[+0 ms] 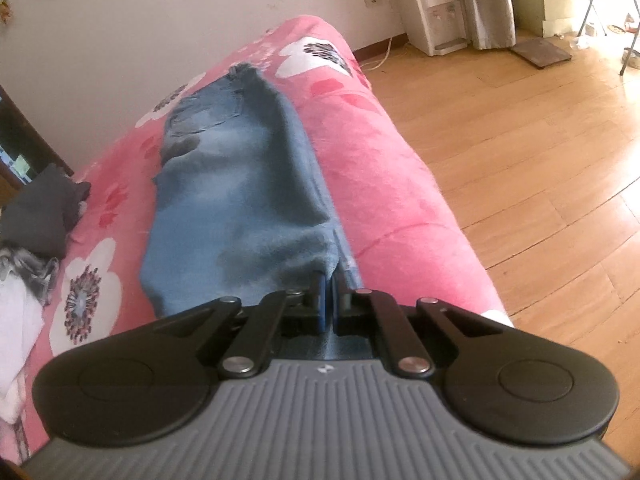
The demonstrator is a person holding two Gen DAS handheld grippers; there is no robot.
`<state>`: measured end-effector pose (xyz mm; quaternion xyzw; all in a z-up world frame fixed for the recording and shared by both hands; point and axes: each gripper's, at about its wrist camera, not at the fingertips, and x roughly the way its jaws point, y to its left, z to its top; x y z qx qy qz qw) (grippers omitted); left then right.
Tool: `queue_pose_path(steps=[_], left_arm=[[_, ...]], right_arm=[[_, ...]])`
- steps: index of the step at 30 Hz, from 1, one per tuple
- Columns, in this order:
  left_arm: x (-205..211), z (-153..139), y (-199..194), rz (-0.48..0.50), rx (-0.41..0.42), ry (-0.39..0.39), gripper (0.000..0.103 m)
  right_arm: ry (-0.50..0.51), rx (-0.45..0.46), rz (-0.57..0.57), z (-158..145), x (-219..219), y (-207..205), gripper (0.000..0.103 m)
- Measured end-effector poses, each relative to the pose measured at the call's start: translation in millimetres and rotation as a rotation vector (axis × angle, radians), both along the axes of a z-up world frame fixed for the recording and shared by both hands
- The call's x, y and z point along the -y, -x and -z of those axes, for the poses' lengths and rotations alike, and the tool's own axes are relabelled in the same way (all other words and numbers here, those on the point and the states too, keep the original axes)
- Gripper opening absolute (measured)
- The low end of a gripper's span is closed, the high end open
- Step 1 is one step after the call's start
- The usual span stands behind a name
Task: Fold clothes
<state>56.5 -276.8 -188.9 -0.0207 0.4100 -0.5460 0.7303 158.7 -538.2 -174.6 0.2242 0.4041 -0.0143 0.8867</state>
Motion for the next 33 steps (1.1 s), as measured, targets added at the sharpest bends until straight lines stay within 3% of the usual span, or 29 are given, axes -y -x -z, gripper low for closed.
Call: queue_pose_path(steps=[9, 14, 15, 18, 25, 29, 33], left_arm=[[4, 10, 3, 0.022, -0.004, -0.026, 0.003], [7, 17, 1, 0.029, -0.012, -0.057, 0.004], [7, 18, 0, 0.029, -0.022, -0.066, 0.007], [2, 14, -3, 0.016, -0.041, -0.081, 0.031], [-39, -5, -5, 0.016, -0.076, -0.035, 0.058], [-70, -16, -11, 0.01, -0.058, -0.043, 0.06], [-93, -26, -19, 0.004, 0.007, -0.103, 0.06]], right_arm=[[0.021, -0.025, 0.002, 17, 6, -2, 0.001], [0.118, -0.026, -0.046, 15, -4, -3, 0.003], [0.131, -0.035, -0.049, 16, -4, -3, 0.005], [0.114, -0.026, -0.033, 11, 2, 4, 0.013], [-0.05, 0.172, 0.093, -36, 50, 97, 0.016], [-0.133, 0.215, 0.137, -58, 65, 168, 0.017], [-0.193, 0.166, 0.115, -64, 54, 223, 0.02]])
